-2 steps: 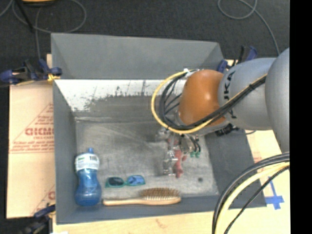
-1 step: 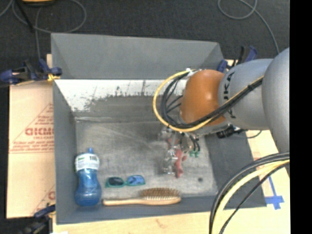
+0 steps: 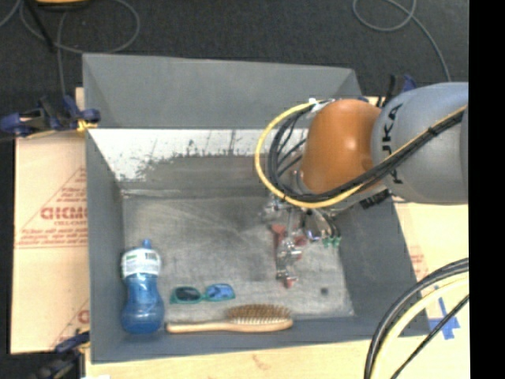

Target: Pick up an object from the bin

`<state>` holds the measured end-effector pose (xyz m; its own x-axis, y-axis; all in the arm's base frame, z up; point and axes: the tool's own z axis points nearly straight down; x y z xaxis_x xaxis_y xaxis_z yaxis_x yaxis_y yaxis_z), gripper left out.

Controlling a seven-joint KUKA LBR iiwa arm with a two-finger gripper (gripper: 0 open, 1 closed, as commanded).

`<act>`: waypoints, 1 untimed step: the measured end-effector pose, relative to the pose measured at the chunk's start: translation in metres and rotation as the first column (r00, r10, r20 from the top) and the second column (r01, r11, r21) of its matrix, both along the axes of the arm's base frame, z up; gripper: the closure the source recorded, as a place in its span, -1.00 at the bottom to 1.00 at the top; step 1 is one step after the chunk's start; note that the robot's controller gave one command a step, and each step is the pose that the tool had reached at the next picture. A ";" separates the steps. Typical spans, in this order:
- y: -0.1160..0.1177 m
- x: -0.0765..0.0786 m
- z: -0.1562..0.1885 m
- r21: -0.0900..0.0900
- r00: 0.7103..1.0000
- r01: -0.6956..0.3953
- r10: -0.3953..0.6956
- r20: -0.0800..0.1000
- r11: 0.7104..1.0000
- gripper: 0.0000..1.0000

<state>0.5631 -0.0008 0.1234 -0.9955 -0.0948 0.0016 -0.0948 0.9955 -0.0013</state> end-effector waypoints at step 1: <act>-0.050 -0.045 -0.012 0.001 0.971 -0.239 0.239 0.009 0.971 -1.00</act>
Offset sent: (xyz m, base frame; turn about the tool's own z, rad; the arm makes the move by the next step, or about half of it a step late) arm 0.0438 -0.0583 -0.0472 -0.2894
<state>0.5182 -0.0513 0.1111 -0.9439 -0.3301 -0.0079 -0.3301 0.9439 -0.0017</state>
